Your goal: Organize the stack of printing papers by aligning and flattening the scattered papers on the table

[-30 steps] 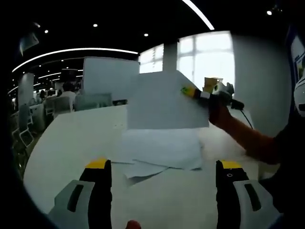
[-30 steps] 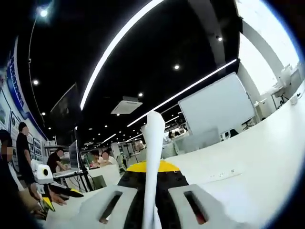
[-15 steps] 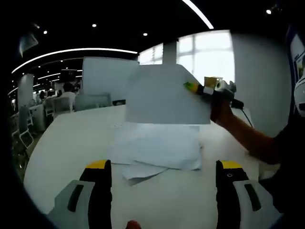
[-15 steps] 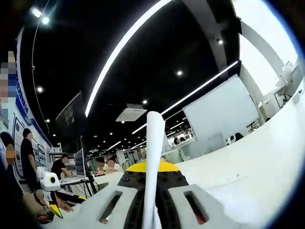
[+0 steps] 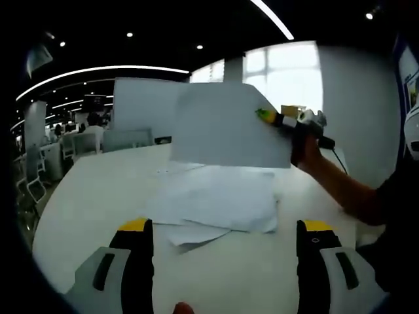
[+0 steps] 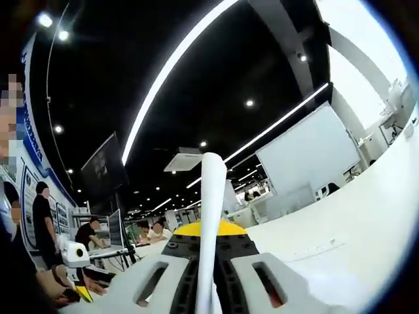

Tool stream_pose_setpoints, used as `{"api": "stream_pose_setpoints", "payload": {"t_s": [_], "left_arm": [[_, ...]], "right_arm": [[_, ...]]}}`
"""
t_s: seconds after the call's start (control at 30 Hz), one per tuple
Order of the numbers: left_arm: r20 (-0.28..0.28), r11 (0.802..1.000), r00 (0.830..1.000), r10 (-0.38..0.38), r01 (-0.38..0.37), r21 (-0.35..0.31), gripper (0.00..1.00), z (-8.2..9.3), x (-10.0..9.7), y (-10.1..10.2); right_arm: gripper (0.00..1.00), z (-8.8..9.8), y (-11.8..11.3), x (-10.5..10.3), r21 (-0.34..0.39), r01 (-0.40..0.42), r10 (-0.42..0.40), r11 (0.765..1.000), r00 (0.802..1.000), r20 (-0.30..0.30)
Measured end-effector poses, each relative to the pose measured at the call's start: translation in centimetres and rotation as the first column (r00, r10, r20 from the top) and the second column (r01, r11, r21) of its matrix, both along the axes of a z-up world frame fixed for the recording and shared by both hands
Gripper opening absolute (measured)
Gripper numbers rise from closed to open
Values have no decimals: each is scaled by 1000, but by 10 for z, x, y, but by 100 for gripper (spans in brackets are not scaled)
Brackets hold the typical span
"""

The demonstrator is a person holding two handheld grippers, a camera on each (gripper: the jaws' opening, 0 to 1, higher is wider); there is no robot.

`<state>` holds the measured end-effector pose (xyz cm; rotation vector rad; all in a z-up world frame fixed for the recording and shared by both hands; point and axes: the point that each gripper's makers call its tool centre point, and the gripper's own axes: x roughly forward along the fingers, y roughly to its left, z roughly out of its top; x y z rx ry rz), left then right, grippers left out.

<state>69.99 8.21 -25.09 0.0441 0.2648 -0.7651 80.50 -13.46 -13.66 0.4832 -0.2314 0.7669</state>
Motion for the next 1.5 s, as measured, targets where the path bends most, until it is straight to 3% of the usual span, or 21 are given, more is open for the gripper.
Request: {"api": "stream_pose_setpoints", "payload": {"t_s": [1.0,1.5], "left_arm": [[-15,1000,1000,-5,5,3,93,-7,3,-4],[-20,1000,1000,-6,6,-7,92,-8,3,-3]], "right_arm": [[0,23,-7,-15,120,-74,70,990,997,44],[0,27,0,-22,120,-118,110,986,991,77]]}}
